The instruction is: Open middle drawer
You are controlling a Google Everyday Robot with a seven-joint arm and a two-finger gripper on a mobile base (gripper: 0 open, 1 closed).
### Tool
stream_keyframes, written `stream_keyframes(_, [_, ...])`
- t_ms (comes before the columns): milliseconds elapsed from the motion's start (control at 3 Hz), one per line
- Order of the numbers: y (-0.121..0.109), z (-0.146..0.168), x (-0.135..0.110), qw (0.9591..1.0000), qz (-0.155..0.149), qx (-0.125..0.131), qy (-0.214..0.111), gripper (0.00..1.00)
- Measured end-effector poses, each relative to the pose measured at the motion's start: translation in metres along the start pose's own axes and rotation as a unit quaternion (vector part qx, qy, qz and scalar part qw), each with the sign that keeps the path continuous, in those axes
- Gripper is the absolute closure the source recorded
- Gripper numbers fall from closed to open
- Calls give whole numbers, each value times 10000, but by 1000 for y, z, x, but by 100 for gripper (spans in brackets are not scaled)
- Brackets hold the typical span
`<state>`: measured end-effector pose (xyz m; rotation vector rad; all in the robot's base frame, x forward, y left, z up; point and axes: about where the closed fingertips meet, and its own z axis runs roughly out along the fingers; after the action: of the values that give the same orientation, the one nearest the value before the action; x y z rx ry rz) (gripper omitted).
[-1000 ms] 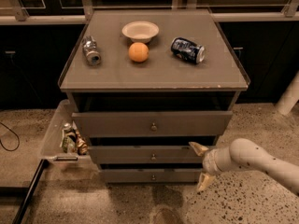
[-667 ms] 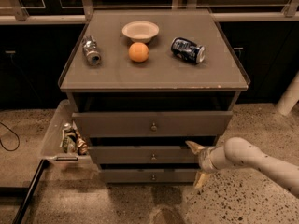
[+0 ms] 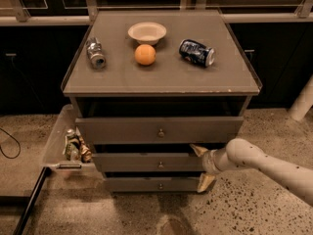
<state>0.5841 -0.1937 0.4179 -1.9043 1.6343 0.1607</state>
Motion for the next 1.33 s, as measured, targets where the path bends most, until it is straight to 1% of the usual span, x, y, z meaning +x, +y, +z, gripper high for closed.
stream_keyframes(667, [-11,27,18,9998,131,-153,8,0])
stream_keyframes(1000, [-14,36,26,9996,200,-211,-27,0])
stream_keyframes(1333, [-14,36,26,9996,201,-208,-27,19])
